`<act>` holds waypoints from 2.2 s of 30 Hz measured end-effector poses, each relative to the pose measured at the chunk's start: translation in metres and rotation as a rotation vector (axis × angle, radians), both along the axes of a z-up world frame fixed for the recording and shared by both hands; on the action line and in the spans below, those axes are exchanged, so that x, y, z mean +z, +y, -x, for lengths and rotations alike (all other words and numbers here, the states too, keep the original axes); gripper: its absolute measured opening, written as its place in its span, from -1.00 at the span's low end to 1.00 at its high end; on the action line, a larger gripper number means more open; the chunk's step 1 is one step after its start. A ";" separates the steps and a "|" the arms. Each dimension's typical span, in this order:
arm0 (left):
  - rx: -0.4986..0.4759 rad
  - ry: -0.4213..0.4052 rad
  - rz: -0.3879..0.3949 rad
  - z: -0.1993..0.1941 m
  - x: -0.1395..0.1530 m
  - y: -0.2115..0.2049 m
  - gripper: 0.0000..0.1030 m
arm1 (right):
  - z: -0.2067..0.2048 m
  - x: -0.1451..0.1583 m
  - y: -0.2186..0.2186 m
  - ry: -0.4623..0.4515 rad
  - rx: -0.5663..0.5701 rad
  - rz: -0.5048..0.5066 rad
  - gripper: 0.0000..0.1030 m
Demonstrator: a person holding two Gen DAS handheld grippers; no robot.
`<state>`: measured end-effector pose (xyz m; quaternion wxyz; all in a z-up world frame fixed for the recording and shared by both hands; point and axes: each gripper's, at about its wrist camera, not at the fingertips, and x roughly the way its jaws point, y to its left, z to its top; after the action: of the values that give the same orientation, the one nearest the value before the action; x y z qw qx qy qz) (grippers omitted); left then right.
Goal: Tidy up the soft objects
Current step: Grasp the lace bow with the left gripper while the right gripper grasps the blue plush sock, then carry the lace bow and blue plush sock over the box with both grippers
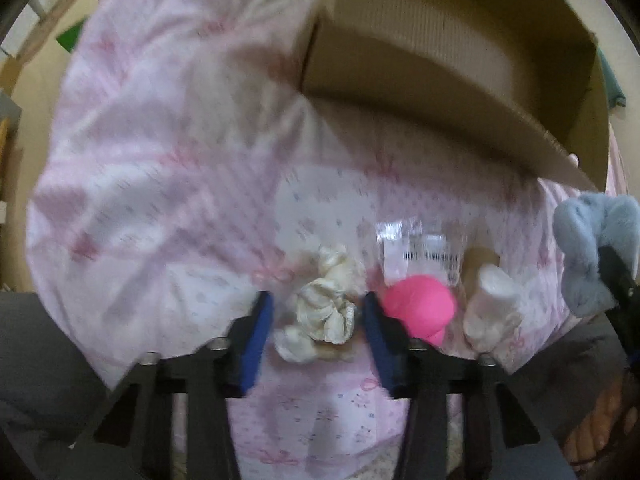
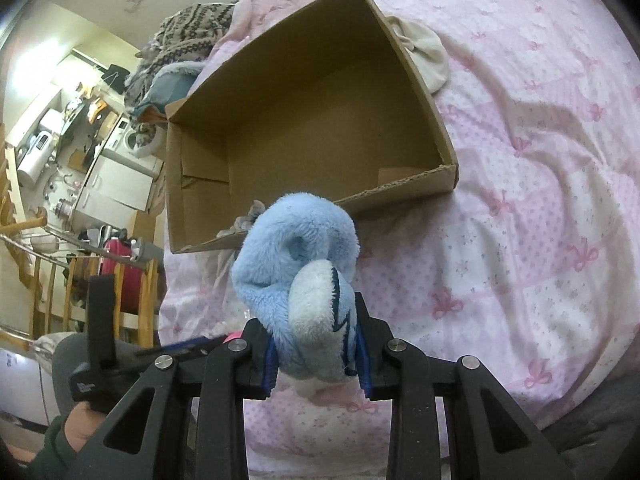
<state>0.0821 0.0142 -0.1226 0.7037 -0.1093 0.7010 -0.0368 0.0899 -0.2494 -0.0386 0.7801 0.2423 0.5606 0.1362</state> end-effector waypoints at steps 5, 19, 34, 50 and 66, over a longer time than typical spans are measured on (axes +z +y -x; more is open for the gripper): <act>0.008 -0.040 0.018 -0.001 0.009 0.001 -0.70 | 0.000 0.000 0.001 0.004 0.001 -0.003 -0.37; 0.105 -0.317 0.018 0.002 0.077 0.027 -0.70 | 0.006 0.008 0.002 -0.036 0.018 -0.041 -0.35; 0.055 -0.438 0.003 0.003 0.122 0.008 -0.70 | 0.007 0.023 0.001 -0.080 0.019 -0.046 -0.35; -0.062 -0.570 -0.073 -0.084 0.149 -0.030 -0.70 | -0.062 0.070 -0.017 -0.258 -0.011 0.004 -0.35; -0.074 -0.536 -0.111 -0.107 0.091 -0.038 -0.68 | -0.087 0.012 -0.015 -0.144 -0.011 0.129 -0.33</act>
<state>0.1891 -0.0237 -0.0313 0.8673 -0.0314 0.4942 -0.0515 0.1767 -0.2649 -0.0268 0.8330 0.1842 0.5094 0.1123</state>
